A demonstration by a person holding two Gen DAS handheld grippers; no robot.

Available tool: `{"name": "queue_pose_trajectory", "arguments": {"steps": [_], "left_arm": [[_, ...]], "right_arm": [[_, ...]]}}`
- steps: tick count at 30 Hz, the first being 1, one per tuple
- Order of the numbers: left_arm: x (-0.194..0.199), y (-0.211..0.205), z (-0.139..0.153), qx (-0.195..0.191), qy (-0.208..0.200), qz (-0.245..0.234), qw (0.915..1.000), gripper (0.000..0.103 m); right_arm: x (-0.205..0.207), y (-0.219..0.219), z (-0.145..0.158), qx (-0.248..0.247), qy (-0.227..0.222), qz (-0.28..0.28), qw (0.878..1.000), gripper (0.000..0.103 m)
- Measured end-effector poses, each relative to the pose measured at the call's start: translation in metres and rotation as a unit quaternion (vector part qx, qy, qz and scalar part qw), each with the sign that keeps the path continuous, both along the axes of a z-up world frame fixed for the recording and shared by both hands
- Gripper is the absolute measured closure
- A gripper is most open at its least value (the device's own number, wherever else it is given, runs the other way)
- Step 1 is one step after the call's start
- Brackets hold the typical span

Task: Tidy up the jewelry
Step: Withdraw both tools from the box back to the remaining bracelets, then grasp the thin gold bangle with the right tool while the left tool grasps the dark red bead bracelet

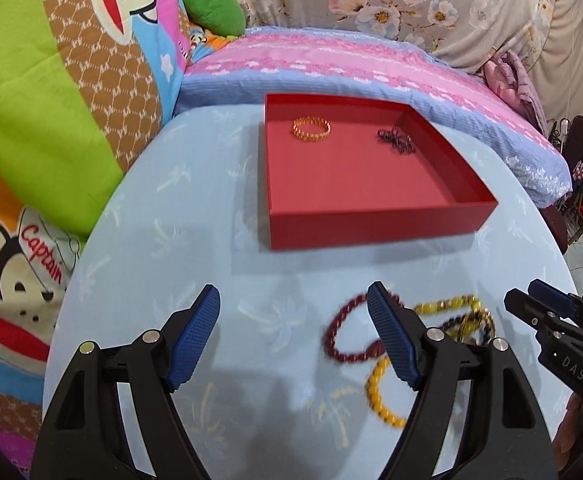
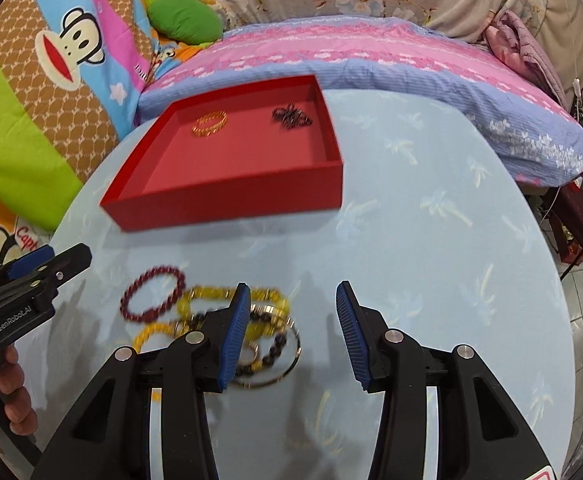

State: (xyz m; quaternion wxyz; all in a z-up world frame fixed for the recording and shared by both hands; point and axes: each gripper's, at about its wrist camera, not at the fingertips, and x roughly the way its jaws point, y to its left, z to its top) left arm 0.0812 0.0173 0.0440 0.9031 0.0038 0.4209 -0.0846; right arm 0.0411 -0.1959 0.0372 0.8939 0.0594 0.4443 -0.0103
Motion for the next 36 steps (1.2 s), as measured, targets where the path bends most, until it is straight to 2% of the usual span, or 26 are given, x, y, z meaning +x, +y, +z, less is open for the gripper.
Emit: {"name": "queue_pose_trajectory", "arguments": {"steps": [1,4,8,12,23,25,27,28,29,30,33,36], "left_arm": [[-0.003,0.001,-0.003,-0.002,0.003,0.001,1.0,0.031],[-0.012,0.003,-0.011,-0.01,0.016,0.002,0.9998,0.031],[-0.021,0.0,-0.019,-0.008,0.024,-0.002,0.9997,0.031],[-0.025,-0.002,-0.027,-0.01,0.035,-0.003,0.9993,0.031],[-0.027,-0.006,-0.033,-0.011,0.047,-0.002,0.9988,0.031],[-0.026,-0.006,-0.033,-0.012,0.048,-0.002,0.9988,0.031],[-0.026,-0.007,-0.033,-0.011,0.048,-0.002,0.9988,0.031],[-0.025,-0.007,-0.034,-0.012,0.05,-0.002,0.9987,0.031],[-0.025,-0.007,-0.035,-0.012,0.051,-0.002,0.9986,0.031],[-0.025,-0.007,-0.035,-0.012,0.052,-0.002,0.9986,0.031],[-0.026,-0.008,-0.037,-0.011,0.054,-0.002,0.9985,0.031],[-0.026,-0.008,-0.038,-0.011,0.055,-0.002,0.9984,0.031]], "right_arm": [[-0.003,0.003,-0.003,0.001,0.003,0.004,1.0,0.059],[-0.012,0.013,-0.011,-0.004,0.008,0.017,1.0,0.05],[-0.016,0.023,-0.021,-0.006,0.018,0.024,1.0,0.049],[-0.015,0.027,-0.027,-0.009,0.021,0.027,0.999,0.042],[-0.002,0.036,-0.036,-0.014,0.022,0.034,0.999,0.041],[-0.002,0.035,-0.036,-0.016,0.021,0.033,0.999,0.044],[-0.002,0.033,-0.035,-0.011,0.018,0.035,0.999,0.052],[-0.002,0.033,-0.035,-0.007,0.018,0.037,0.999,0.058],[-0.002,0.032,-0.035,-0.01,0.024,0.034,0.999,0.072],[-0.002,0.031,-0.037,-0.009,0.027,0.031,0.999,0.076],[-0.004,0.025,-0.037,0.004,0.028,0.028,0.999,0.08],[-0.005,0.022,-0.035,0.006,0.027,0.025,0.999,0.08]]}}
